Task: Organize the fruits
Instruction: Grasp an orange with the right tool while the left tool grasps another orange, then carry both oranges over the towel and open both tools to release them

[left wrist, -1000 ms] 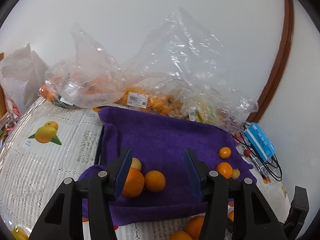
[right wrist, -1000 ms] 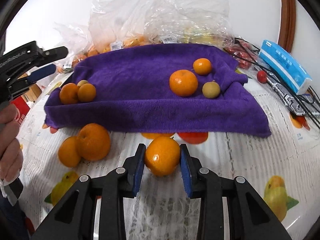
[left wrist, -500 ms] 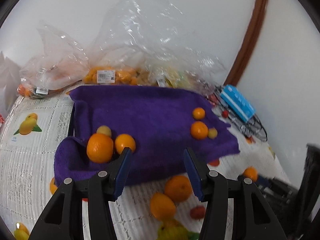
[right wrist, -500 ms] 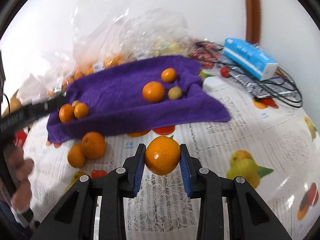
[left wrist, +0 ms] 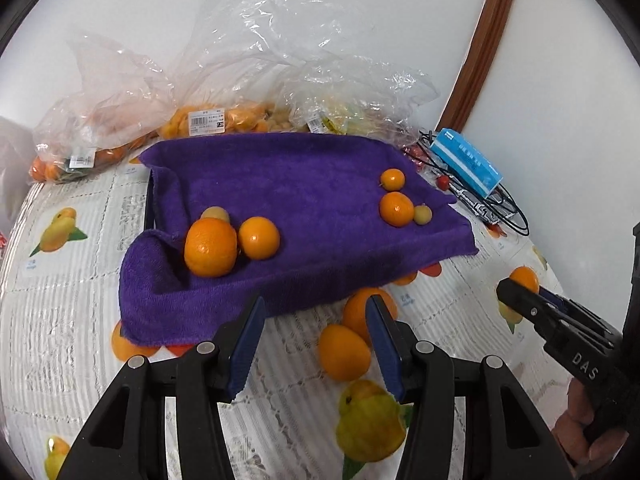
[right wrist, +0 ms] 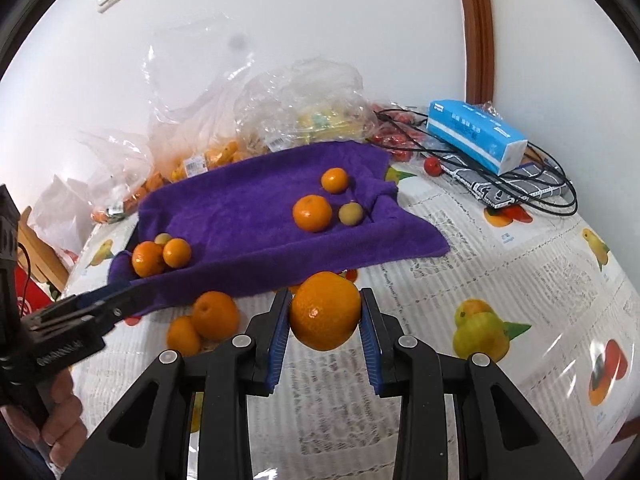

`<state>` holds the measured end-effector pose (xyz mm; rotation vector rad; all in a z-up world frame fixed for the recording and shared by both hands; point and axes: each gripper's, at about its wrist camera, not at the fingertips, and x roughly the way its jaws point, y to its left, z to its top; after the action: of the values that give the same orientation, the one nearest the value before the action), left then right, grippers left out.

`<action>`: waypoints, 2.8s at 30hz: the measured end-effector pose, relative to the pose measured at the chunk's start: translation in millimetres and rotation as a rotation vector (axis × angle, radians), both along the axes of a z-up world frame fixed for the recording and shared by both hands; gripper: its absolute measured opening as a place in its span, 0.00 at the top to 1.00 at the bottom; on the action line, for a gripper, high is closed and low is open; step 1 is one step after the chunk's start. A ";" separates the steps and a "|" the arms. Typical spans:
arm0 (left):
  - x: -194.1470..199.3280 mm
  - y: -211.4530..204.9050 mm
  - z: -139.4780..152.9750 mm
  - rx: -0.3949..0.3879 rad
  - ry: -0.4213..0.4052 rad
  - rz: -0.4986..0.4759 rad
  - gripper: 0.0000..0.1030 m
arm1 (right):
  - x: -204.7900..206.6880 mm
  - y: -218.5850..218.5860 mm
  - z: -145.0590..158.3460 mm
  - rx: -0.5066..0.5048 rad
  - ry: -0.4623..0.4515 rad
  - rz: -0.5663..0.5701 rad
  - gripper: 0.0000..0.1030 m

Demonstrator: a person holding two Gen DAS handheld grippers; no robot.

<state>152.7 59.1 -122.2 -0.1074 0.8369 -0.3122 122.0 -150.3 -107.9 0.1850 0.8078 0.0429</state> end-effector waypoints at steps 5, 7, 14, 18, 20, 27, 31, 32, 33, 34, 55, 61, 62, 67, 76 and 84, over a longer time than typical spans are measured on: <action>-10.9 -3.5 -0.3 0.018 -0.006 0.033 0.52 | -7.8 2.0 1.4 0.001 -0.011 0.043 0.67; -15.9 -5.1 -1.9 0.034 -0.014 0.062 0.52 | -8.0 -0.1 1.3 -0.006 -0.011 0.055 0.67; -29.6 -10.6 -15.0 0.065 -0.012 0.110 0.51 | -6.7 -19.6 -9.0 -0.015 -0.011 0.104 0.67; -30.7 -15.0 -30.1 0.074 0.031 0.088 0.51 | -5.6 -31.4 -23.8 0.002 0.014 0.121 0.67; -27.3 -17.9 -35.3 0.074 0.037 0.077 0.51 | -6.4 -36.9 -30.3 0.009 0.018 0.125 0.67; -15.2 -40.2 -48.9 0.139 0.021 0.052 0.51 | -2.3 -46.2 -54.8 0.055 0.059 0.125 0.67; -12.2 -44.1 -50.1 0.156 0.012 0.045 0.51 | 1.1 -43.6 -65.0 0.070 0.084 0.152 0.67; -12.1 -43.7 -49.9 0.152 0.012 0.045 0.51 | 1.0 -43.0 -65.3 0.075 0.082 0.161 0.68; -12.3 -43.2 -49.9 0.148 0.012 0.045 0.51 | 1.2 -42.9 -66.2 0.081 0.084 0.166 0.68; -12.0 -42.0 -50.1 0.144 0.012 0.045 0.51 | 1.1 -43.3 -66.4 0.086 0.084 0.167 0.68; -17.4 -24.7 -47.8 -0.011 -0.001 0.063 0.69 | -3.8 -49.2 -61.5 0.137 0.046 0.159 0.68; -30.1 -20.5 -39.9 0.008 -0.035 0.100 0.69 | -11.4 -50.1 -52.0 0.122 0.046 0.162 0.68; -32.9 -21.0 -35.1 0.012 -0.048 0.104 0.69 | -12.8 -49.9 -48.2 0.120 0.036 0.169 0.68; -35.2 -14.2 -11.5 0.004 -0.088 0.145 0.69 | -6.3 -45.7 -18.4 0.086 -0.024 0.181 0.68; -4.5 -0.9 24.3 0.002 -0.176 0.256 0.69 | 42.5 -32.0 14.7 0.095 -0.092 0.217 0.68; 41.6 10.3 29.7 -0.035 -0.196 0.337 0.69 | 90.5 -12.1 36.5 0.080 -0.150 0.251 0.68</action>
<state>194.3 69.4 -92.4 -0.2434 0.6064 -0.0195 212.4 -162.4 -71.4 0.1536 0.6760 0.3224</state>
